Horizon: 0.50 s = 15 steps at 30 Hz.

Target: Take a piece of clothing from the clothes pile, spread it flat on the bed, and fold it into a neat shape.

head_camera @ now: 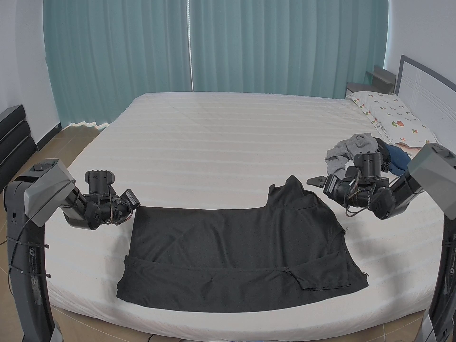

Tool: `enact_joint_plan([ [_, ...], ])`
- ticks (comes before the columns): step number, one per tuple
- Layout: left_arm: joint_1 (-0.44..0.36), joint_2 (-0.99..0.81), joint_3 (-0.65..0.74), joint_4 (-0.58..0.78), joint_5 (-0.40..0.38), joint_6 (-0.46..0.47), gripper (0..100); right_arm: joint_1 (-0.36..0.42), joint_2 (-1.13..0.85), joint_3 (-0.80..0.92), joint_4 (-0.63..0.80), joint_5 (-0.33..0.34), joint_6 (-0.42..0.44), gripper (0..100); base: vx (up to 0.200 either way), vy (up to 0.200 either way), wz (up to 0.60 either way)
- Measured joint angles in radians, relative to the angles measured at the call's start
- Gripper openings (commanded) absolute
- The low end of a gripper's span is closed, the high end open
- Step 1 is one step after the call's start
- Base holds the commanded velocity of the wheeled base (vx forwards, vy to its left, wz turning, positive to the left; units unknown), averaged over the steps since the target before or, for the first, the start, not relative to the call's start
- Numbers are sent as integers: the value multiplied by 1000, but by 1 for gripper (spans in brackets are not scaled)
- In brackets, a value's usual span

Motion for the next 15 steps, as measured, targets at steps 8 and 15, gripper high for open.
enact_joint_plan([
  [8,-1,-12,14,0,7,-12,0,9,186,-227,66,-108,-43,100,0,0,0],
  [15,0,-17,19,4,8,-14,0,-7,269,-346,89,-122,-49,100,0,0,0],
])
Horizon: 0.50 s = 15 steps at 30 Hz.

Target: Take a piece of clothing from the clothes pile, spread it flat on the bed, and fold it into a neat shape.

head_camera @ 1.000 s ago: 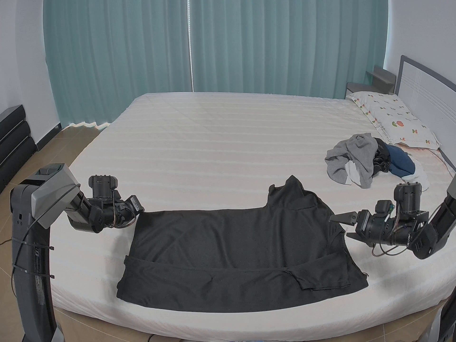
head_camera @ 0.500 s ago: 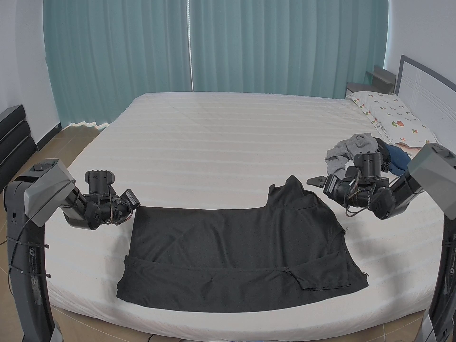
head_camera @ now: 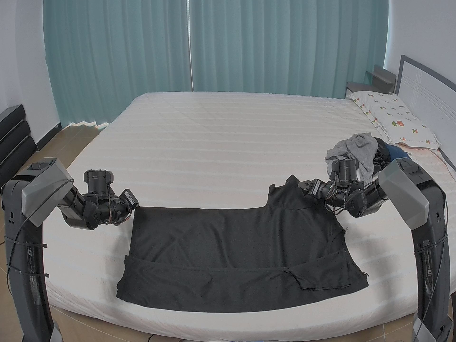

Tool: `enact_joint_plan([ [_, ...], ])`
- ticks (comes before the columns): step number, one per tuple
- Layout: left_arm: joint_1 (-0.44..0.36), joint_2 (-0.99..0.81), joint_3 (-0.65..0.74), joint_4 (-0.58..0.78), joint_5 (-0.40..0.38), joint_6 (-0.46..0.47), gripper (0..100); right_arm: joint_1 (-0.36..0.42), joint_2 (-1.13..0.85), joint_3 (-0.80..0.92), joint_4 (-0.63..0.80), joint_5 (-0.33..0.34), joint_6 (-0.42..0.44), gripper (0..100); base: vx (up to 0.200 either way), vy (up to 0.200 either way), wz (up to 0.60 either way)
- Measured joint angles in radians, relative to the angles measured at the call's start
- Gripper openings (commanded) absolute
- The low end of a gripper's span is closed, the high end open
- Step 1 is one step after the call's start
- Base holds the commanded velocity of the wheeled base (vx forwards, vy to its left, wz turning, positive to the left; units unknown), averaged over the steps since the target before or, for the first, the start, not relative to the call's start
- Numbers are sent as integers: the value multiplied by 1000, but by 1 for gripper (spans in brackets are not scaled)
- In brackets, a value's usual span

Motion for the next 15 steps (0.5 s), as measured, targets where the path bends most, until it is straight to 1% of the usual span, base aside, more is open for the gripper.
enact_joint_plan([
  [1,0,0,0,0,0,0,0,-3,6,-7,2,0,0,100,0,0,0],
  [2,0,0,1,1,0,0,0,-7,13,-15,6,0,0,0,0,0,0],
  [15,0,-3,-4,4,0,0,0,-18,37,-23,22,1,8,0,0,0,0],
])
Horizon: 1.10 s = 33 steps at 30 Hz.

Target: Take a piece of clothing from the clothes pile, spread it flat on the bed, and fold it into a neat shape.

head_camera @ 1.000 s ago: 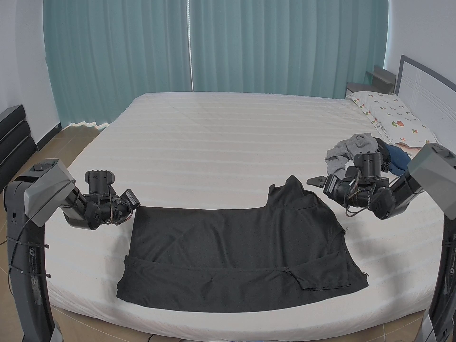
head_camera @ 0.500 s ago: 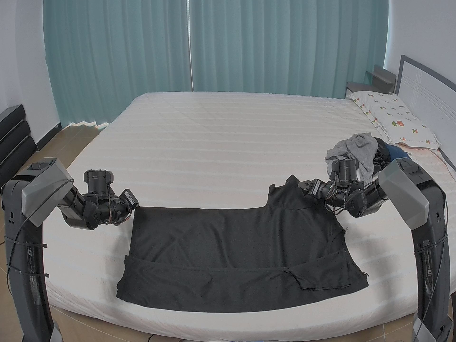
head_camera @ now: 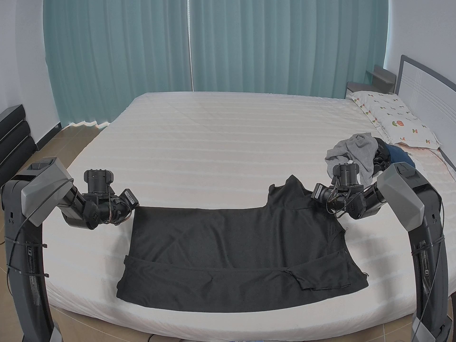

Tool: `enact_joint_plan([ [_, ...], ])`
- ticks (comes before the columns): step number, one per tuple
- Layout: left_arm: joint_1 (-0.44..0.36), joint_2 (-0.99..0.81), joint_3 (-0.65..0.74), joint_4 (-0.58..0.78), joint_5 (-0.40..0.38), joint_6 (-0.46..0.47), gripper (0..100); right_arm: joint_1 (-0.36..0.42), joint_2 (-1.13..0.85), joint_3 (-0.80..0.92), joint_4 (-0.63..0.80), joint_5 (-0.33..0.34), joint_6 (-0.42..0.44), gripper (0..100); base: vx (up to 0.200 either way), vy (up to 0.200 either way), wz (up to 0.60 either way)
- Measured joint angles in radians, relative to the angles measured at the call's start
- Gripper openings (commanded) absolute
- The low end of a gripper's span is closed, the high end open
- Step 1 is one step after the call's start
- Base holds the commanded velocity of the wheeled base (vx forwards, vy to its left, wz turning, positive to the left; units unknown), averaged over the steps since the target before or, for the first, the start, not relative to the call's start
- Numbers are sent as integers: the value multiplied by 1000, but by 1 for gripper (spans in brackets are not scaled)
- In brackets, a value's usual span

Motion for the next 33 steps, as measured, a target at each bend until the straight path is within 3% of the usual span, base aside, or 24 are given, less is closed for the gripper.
enact_joint_plan([
  [14,34,-64,13,23,3,5,0,-53,-121,136,-68,36,76,0,0,0,0],
  [33,61,-91,14,47,3,8,0,-34,-119,189,-211,36,36,0,0,0,0],
])
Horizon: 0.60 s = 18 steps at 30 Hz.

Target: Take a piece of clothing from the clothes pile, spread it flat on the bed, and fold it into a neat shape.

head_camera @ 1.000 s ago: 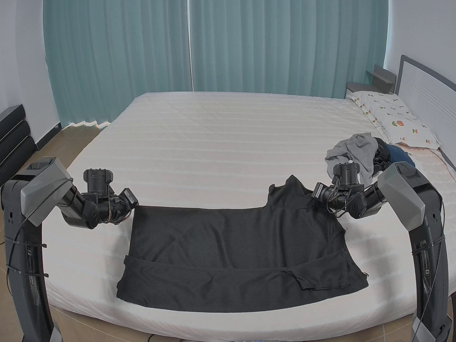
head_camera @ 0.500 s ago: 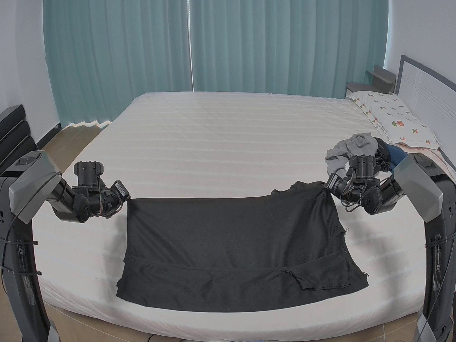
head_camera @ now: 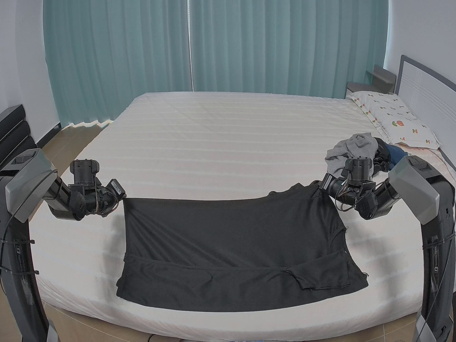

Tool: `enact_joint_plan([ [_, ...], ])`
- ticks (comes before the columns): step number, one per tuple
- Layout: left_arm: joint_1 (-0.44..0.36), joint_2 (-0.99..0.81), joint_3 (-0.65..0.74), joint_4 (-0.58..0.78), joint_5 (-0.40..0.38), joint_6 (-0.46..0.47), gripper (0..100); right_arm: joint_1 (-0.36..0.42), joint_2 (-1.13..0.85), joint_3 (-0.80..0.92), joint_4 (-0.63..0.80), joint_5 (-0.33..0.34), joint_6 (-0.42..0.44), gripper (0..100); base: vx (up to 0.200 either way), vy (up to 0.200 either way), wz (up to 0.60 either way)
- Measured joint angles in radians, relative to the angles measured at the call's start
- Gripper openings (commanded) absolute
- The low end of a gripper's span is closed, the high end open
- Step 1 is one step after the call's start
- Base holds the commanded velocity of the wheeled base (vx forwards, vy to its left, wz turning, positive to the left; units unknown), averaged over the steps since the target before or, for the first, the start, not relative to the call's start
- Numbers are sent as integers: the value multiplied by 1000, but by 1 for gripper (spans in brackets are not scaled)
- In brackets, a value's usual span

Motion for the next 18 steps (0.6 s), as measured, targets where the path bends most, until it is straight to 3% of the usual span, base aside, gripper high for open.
enact_joint_plan([
  [18,-6,0,-20,1,-2,-1,0,-23,-53,77,-2,13,13,0,0,0,0],
])
